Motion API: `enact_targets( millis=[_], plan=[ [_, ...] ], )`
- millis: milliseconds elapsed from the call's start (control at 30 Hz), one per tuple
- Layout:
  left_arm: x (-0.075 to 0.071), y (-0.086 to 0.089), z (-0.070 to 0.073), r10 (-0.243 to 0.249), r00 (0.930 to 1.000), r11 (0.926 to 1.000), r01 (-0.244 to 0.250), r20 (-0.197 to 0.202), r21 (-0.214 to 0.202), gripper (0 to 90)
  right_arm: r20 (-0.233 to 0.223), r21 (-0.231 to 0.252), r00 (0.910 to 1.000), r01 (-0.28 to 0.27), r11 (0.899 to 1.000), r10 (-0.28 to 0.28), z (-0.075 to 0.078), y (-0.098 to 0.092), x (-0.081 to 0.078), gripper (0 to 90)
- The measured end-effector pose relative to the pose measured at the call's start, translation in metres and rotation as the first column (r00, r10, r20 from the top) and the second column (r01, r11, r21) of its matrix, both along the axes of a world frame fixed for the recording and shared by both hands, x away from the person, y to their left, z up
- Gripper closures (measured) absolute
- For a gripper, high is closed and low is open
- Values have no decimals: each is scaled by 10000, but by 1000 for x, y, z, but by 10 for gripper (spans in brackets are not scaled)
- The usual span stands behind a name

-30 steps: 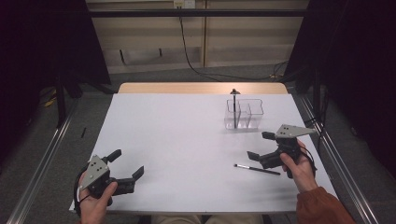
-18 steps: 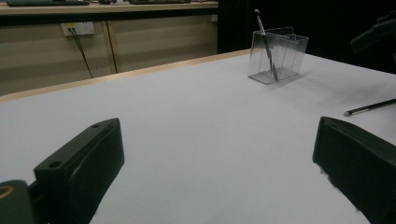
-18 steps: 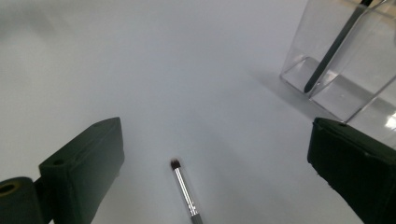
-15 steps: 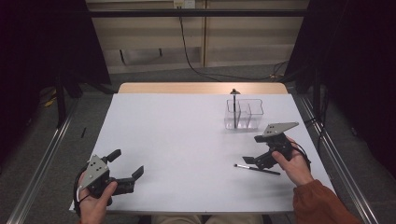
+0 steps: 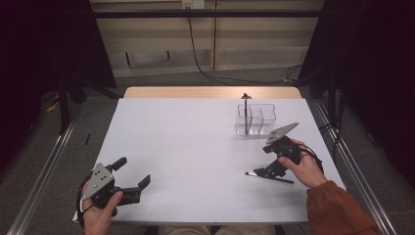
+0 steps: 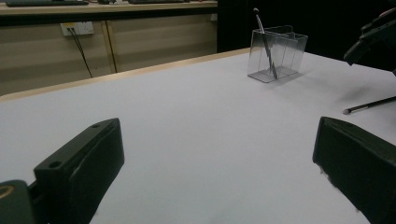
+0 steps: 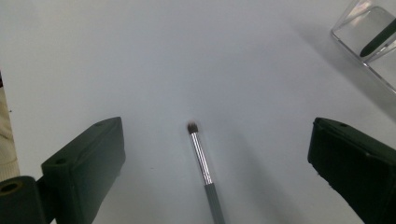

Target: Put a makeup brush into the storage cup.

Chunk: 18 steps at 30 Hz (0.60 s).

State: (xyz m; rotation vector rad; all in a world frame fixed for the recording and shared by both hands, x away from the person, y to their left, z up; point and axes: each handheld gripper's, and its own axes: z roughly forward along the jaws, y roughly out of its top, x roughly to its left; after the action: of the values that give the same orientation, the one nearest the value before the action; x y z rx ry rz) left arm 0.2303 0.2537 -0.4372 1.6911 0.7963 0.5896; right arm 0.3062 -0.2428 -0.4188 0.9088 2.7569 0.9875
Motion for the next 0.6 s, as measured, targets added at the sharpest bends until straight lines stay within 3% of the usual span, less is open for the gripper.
enact_targets(
  millis=[200,433,600],
  plan=[
    [0,0,0,4,10000,10000,-4,-14,28,21,-431,-519,9976,-565,9971,543,-1,2,3,41],
    [0,0,-1,19,10000,10000,-19,-54,63,21,-945,-1593,9919,-995,9822,851,-7,12,10,60],
    [0,0,-1,21,10000,10000,-20,-60,70,22,-1378,-2174,9816,-1600,9629,1320,-11,17,12,211]
  ],
)
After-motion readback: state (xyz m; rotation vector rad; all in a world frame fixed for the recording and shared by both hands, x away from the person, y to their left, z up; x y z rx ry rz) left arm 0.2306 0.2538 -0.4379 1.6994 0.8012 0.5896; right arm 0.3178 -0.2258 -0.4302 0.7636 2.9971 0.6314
